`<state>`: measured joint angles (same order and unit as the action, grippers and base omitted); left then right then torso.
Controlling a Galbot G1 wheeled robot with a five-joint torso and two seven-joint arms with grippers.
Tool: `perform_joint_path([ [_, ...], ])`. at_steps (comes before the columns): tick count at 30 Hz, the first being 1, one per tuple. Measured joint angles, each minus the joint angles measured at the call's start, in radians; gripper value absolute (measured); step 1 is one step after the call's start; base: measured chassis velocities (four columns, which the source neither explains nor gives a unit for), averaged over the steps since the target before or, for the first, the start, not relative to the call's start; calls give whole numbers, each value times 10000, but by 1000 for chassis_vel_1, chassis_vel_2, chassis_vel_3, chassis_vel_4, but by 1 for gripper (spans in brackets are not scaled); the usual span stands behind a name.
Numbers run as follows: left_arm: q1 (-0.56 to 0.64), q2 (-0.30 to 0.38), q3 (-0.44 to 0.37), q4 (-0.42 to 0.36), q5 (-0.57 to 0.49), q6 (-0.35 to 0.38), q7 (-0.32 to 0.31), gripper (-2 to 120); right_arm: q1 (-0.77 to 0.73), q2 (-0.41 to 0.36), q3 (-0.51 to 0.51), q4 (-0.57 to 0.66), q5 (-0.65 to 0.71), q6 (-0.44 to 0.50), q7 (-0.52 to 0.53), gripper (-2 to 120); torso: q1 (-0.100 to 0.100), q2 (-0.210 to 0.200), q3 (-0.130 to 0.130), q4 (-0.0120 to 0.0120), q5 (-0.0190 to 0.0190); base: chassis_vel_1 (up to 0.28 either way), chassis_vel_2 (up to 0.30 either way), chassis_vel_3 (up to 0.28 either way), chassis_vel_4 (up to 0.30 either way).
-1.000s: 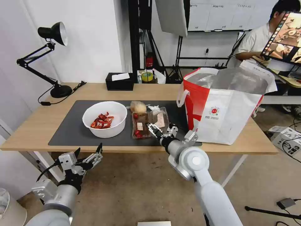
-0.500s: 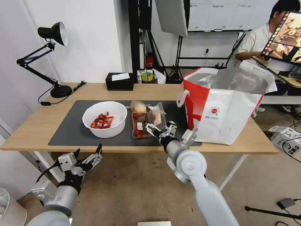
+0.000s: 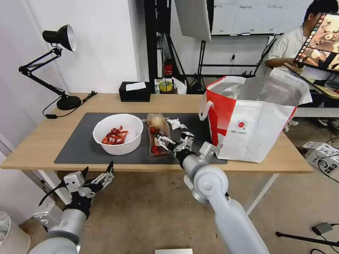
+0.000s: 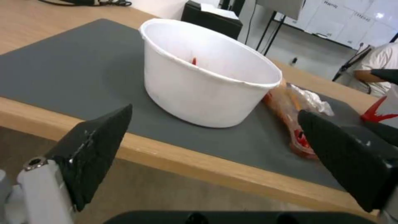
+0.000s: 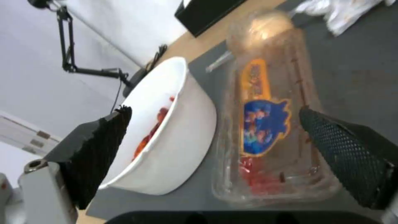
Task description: Pick up the trash from the table and place it into the takeout bag.
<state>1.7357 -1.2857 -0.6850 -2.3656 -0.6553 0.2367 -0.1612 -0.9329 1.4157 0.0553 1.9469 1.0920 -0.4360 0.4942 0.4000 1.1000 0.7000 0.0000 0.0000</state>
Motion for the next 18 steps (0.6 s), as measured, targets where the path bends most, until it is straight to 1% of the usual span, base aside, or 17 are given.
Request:
perform_joint_path([
  [2, 1, 9, -14, -19, -4, -3, 0, 100, 378, -57, -110, -272, 510, -173, 227, 100, 0, 0, 0, 1, 0, 0, 0, 0, 0],
  [7, 0, -6, -12, -36, -4, -2, 1, 100, 561, -203, -175, -360, 746, -256, 355, 100, 0, 0, 0, 1, 0, 0, 0, 0, 0],
  [9, -4, -7, -11, -38, -7, -2, 6, 100, 680, -531, -302, -361, 821, -296, 368, 100, 0, -1, 0, 0, 1, 0, 0, 0, 0],
  [10, -4, -7, -11, -38, -7, -2, 6, 100, 680, -531, -302, -361, 821, -296, 368, 100, 0, -1, 0, 0, 1, 0, 0, 0, 0],
  [12, -8, -6, -11, -38, -8, -2, 6, 100, 729, -670, -353, -346, 782, -298, 318, 100, 0, -1, 0, 0, 1, 0, 0, 0, 0],
  [13, -17, -3, -11, -37, -11, -2, 9, 100, 876, -923, -436, -337, 558, -298, 149, 100, 0, 0, 0, 0, 1, 0, 0, 0, 0],
  [15, -21, -1, -8, -37, -12, -3, 11, 100, 990, -1040, -477, -341, 486, -300, 42, 100, 0, 0, 0, -2, 3, 0, 0, 0, 0],
  [17, -26, 4, 0, -35, -15, -2, 12, 100, 1609, -1474, -618, -471, 313, -290, -393, 100, 0, 0, 0, -1, 1, 0, 0, 0, 0],
  [18, -26, 4, 0, -35, -15, -2, 12, 100, 1661, -1504, -636, -493, 295, -290, -438, 100, 0, 0, 0, 0, 0, 0, 0, 0, 0],
])
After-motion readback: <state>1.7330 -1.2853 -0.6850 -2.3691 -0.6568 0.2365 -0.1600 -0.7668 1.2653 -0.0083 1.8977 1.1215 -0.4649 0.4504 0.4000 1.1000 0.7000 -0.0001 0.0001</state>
